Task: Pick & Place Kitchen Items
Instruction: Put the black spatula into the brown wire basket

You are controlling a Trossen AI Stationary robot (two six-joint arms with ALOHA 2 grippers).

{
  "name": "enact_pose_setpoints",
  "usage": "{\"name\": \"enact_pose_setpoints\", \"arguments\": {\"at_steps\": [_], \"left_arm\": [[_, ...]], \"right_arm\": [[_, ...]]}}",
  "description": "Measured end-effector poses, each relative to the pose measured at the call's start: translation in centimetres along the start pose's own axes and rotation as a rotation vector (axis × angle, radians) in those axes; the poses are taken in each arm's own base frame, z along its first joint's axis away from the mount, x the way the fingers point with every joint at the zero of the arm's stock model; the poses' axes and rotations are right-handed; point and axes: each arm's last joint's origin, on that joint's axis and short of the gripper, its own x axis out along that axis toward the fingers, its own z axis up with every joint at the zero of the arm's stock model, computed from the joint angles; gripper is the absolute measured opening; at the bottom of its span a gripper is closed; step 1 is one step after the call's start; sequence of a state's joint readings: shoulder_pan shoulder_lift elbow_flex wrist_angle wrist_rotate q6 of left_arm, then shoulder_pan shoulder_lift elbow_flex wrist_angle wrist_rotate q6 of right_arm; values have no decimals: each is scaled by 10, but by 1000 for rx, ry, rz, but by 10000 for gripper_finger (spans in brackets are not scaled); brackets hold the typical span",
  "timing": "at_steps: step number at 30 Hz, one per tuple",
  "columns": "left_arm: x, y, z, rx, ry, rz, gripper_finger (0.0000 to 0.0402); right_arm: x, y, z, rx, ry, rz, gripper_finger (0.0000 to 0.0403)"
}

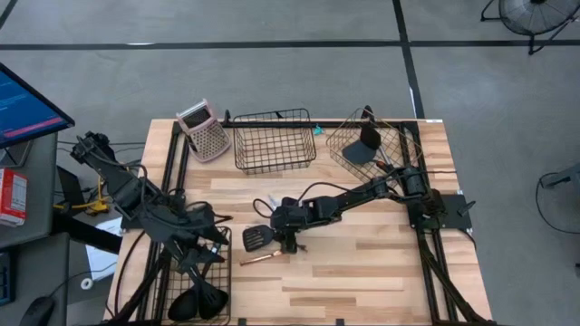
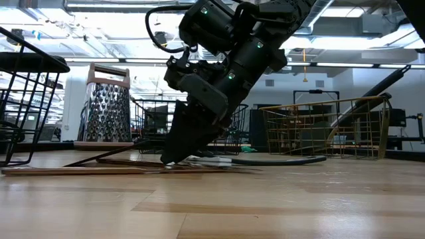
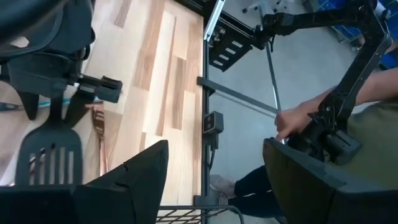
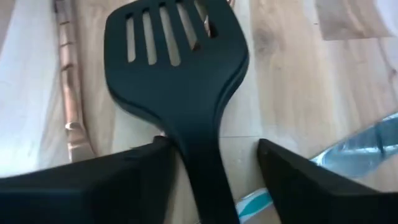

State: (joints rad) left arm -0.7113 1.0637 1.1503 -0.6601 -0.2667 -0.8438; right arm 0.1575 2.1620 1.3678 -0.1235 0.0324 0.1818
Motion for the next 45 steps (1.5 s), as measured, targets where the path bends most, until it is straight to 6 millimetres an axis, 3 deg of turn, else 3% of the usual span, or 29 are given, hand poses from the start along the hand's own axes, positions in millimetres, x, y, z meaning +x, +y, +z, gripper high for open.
{"name": "enact_pose_setpoints", "arguments": {"at_steps": [6,10,15,18,22,29,32,38,42,45], "left_arm": [[0,-1,1,-9,-9,-9,212],[0,-1,1,-36,-14,-9,185],[0,-3,3,-45,-31,-29,153],[-1,-5,5,-58,-53,-56,138],[-5,-12,12,-85,-119,-135,122],[-22,-20,25,-123,-243,-284,85],[-29,-22,30,-101,-292,-325,65],[-40,-22,34,-21,-348,-349,28],[-45,-20,35,18,-370,-353,10],[-48,-20,36,37,-385,-354,4]], "right_arm": [[-1,-1,0,78,1,-3,57],[-10,2,6,129,-17,44,61],[-44,5,26,153,-106,68,61],[-78,7,42,152,-182,93,61],[-139,13,59,161,-278,134,61],[-262,14,71,228,-539,223,61],[-308,9,67,324,-627,278,61],[-368,-9,58,471,-781,358,61],[-391,-16,50,493,-820,382,61],[-402,-29,38,533,-811,300,61]]}}
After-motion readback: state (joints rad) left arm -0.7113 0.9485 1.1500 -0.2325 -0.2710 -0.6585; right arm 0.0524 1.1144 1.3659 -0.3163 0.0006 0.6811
